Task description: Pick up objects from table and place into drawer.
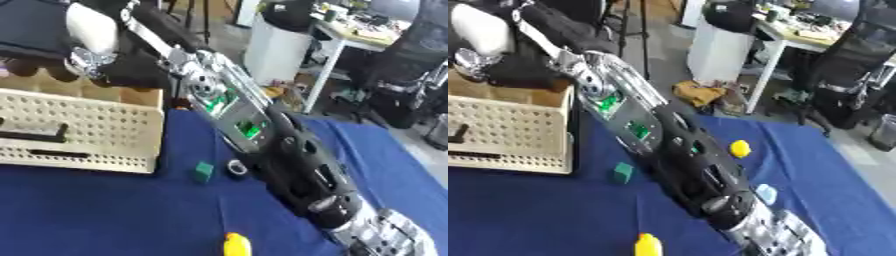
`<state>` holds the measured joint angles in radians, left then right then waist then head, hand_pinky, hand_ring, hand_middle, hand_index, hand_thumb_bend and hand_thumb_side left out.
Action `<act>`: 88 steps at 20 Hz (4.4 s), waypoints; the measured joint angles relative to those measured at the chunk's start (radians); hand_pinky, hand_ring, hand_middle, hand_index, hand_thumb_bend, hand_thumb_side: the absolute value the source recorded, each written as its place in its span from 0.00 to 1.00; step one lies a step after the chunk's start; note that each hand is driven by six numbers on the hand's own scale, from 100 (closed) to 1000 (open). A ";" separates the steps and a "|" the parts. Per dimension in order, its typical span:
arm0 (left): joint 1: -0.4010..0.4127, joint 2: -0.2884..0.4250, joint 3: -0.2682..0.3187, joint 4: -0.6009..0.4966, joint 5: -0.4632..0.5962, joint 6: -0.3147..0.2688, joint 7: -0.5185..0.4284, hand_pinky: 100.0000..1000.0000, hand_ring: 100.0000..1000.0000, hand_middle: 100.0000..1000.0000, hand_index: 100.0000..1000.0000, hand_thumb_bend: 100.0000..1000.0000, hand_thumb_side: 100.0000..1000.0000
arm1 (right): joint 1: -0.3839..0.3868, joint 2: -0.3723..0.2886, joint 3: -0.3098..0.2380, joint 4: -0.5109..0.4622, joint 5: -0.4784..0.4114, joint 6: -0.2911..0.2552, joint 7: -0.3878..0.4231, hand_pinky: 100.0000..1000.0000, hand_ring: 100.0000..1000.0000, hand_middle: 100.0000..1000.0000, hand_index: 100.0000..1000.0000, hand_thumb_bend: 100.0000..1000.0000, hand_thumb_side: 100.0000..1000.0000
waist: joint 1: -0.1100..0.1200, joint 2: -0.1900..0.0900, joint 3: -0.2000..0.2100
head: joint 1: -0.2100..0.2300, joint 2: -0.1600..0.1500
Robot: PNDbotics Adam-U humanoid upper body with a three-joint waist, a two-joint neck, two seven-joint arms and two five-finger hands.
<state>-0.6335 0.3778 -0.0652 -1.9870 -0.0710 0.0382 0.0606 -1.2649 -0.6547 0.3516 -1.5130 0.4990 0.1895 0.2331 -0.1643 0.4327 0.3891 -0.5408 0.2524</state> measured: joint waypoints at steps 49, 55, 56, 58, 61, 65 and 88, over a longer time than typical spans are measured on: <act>0.029 -0.009 0.001 0.000 0.000 0.011 0.005 0.60 0.80 0.70 0.91 0.00 1.00 | 0.014 -0.079 -0.062 -0.177 -0.116 0.060 -0.138 0.53 0.82 0.57 0.80 0.34 0.91 | 0.021 -0.022 -0.062 | 0.022 0.053; 0.036 -0.007 0.008 0.000 -0.010 0.005 0.031 0.60 0.80 0.70 0.91 0.00 1.00 | 0.118 -0.180 -0.148 -0.373 -0.259 0.127 -0.231 0.52 0.82 0.57 0.79 0.34 0.91 | 0.059 -0.044 -0.102 | 0.058 0.072; 0.036 -0.005 0.010 0.000 -0.011 0.002 0.035 0.60 0.80 0.71 0.91 0.07 1.00 | 0.143 -0.199 -0.170 -0.405 -0.293 0.135 -0.254 0.52 0.81 0.57 0.78 0.18 1.00 | 0.066 -0.047 -0.109 | 0.064 0.074; 0.036 0.005 0.014 0.000 -0.015 -0.003 0.045 0.60 0.80 0.71 0.91 0.00 1.00 | 0.192 -0.233 -0.213 -0.445 -0.361 0.135 -0.306 0.52 0.81 0.57 0.78 0.31 0.91 | 0.082 -0.053 -0.126 | 0.084 0.084; 0.037 0.022 0.021 0.000 -0.027 -0.012 0.062 0.59 0.79 0.70 0.90 0.00 0.99 | 0.283 -0.286 -0.279 -0.466 -0.453 0.102 -0.391 0.50 0.79 0.57 0.77 0.23 0.93 | 0.106 -0.064 -0.157 | 0.128 0.103; 0.037 0.064 0.036 0.000 -0.062 -0.030 0.100 0.55 0.74 0.68 0.87 0.00 0.95 | 0.414 -0.335 -0.367 -0.472 -0.558 0.002 -0.521 0.46 0.75 0.55 0.75 0.08 0.96 | 0.145 -0.081 -0.197 | 0.195 0.127; 0.180 0.581 -0.026 0.000 -0.363 -0.119 -0.602 0.12 0.33 0.67 0.88 0.00 1.00 | 0.756 -0.259 -0.506 -0.473 -0.668 -0.427 -0.704 0.43 0.71 0.53 0.72 0.00 0.95 | 0.274 -0.137 -0.317 | 0.480 0.255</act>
<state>-0.4532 0.9589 -0.0909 -1.9873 -0.4336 -0.0806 -0.5418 -0.5088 -0.9141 -0.1543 -1.9856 -0.1686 -0.2376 -0.4712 0.1094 0.2959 0.0721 -0.0609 0.5077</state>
